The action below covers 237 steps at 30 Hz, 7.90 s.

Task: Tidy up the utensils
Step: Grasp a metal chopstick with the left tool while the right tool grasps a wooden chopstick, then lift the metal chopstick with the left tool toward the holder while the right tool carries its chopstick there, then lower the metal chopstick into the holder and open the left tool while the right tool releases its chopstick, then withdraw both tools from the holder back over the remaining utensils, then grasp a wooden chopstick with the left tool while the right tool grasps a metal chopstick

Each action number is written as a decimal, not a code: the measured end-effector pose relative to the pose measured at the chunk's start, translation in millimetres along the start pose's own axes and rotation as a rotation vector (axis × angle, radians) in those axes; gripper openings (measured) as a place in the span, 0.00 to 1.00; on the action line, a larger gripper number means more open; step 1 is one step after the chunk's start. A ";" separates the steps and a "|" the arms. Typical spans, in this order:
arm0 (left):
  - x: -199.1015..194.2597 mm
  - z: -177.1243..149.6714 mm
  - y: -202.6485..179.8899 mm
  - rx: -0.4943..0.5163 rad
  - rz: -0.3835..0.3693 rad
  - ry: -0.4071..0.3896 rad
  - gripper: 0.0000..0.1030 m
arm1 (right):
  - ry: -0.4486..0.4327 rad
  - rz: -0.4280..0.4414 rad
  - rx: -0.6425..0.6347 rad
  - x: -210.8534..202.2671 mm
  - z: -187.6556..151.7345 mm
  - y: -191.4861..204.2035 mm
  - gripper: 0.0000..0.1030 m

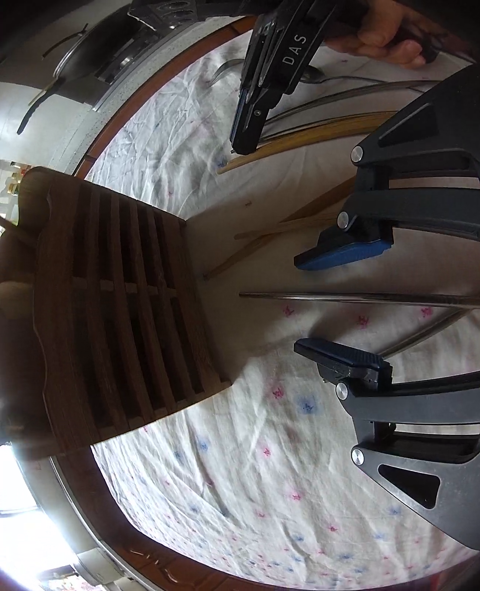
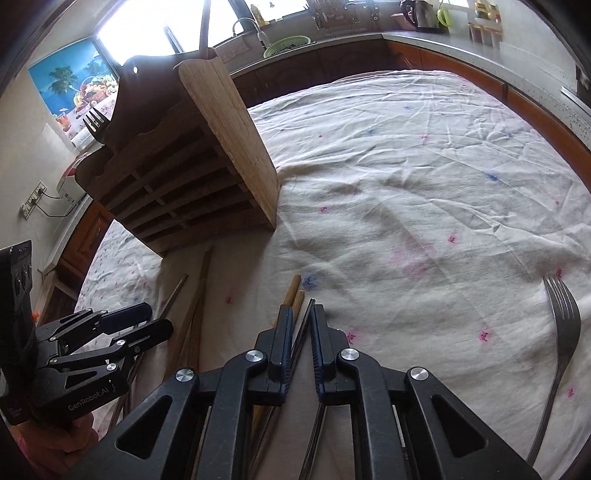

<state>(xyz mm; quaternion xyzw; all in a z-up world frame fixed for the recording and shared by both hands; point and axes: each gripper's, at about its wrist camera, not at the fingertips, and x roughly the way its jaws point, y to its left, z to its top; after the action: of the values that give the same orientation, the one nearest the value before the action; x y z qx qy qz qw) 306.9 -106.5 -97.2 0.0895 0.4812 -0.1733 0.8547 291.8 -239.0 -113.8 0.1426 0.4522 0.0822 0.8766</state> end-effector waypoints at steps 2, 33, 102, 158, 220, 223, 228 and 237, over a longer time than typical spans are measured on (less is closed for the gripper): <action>1.7 1.9 -6.9 0.031 0.007 -0.008 0.28 | -0.003 0.000 -0.002 0.8 0.4 0.1 0.08; -166.9 -39.0 35.2 -0.180 -0.209 -0.327 0.04 | -0.266 0.149 -0.059 -130.7 -2.7 49.2 0.03; -144.5 91.7 110.0 -0.467 -0.031 -0.733 0.04 | -0.652 0.115 -0.017 -132.0 133.9 52.9 0.02; -143.2 -9.3 84.6 -0.432 -0.011 -0.510 0.92 | -0.540 0.169 0.044 -138.3 53.8 36.1 0.95; -36.4 -24.2 -17.4 -0.105 -0.080 -0.059 0.53 | -0.144 -0.012 0.037 -62.8 -24.2 -9.2 0.34; -27.3 -23.0 -18.4 -0.103 -0.091 -0.037 0.50 | -0.122 -0.018 0.028 -54.9 -22.3 -8.7 0.32; -16.6 -19.7 -17.5 -0.105 -0.098 -0.019 0.46 | -0.082 -0.038 0.012 -40.6 -21.8 -8.6 0.30; -7.5 -6.0 -22.3 -0.075 -0.096 -0.032 0.37 | -0.033 -0.107 -0.059 -17.2 -18.8 -3.2 0.24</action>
<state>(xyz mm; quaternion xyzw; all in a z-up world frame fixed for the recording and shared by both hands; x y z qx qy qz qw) 290.0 -123.6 -93.6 0.0316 0.4774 -0.1975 0.8556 266.6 -243.4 -112.0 0.0938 0.4420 0.0462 0.8909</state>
